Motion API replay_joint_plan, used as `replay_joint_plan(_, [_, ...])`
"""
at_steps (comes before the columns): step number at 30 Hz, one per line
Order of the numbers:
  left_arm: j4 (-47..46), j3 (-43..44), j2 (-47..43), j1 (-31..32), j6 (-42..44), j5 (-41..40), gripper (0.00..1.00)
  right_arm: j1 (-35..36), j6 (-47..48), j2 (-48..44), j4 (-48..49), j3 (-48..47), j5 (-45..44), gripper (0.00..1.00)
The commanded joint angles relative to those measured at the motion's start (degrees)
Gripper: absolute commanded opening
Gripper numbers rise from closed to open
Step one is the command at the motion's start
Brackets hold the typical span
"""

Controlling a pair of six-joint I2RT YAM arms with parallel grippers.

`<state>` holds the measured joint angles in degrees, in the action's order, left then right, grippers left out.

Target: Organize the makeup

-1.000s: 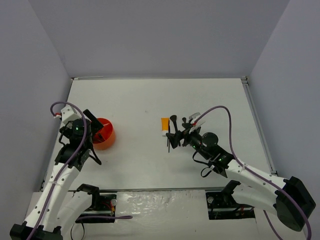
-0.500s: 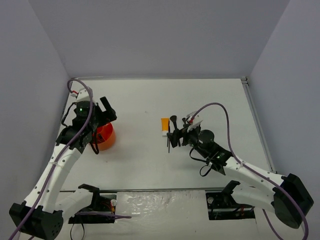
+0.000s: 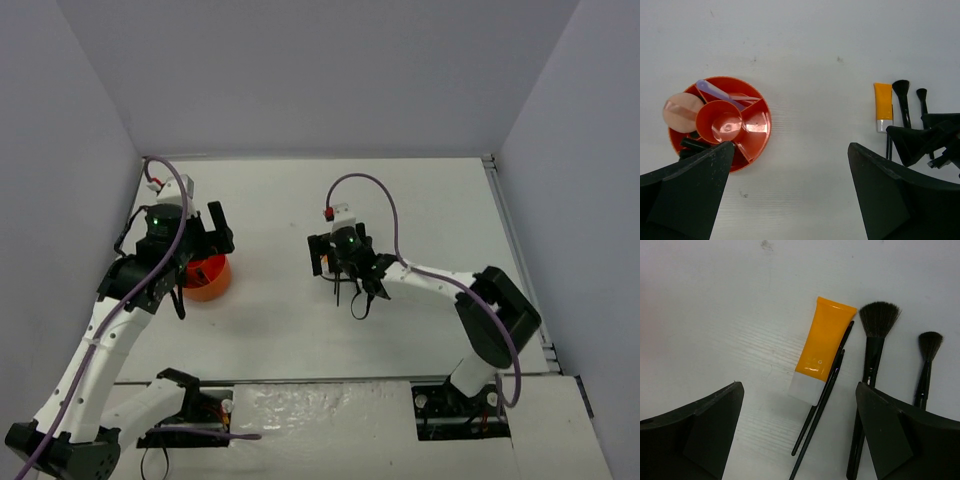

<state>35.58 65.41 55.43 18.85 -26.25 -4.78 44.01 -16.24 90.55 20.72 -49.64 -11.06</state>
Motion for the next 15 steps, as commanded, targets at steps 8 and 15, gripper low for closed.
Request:
replay_joint_plan(8, [1.2,-3.39,-7.35,-1.23,7.05,-8.4,0.97,0.42,-6.79,12.54,-4.15,-11.17,-8.01,0.85])
replay_joint_plan(15, [-0.42,-5.9,-7.97,-2.24,6.83,-6.56,0.97,0.64,-8.19,16.5,-4.11,-12.23,-7.57,0.77])
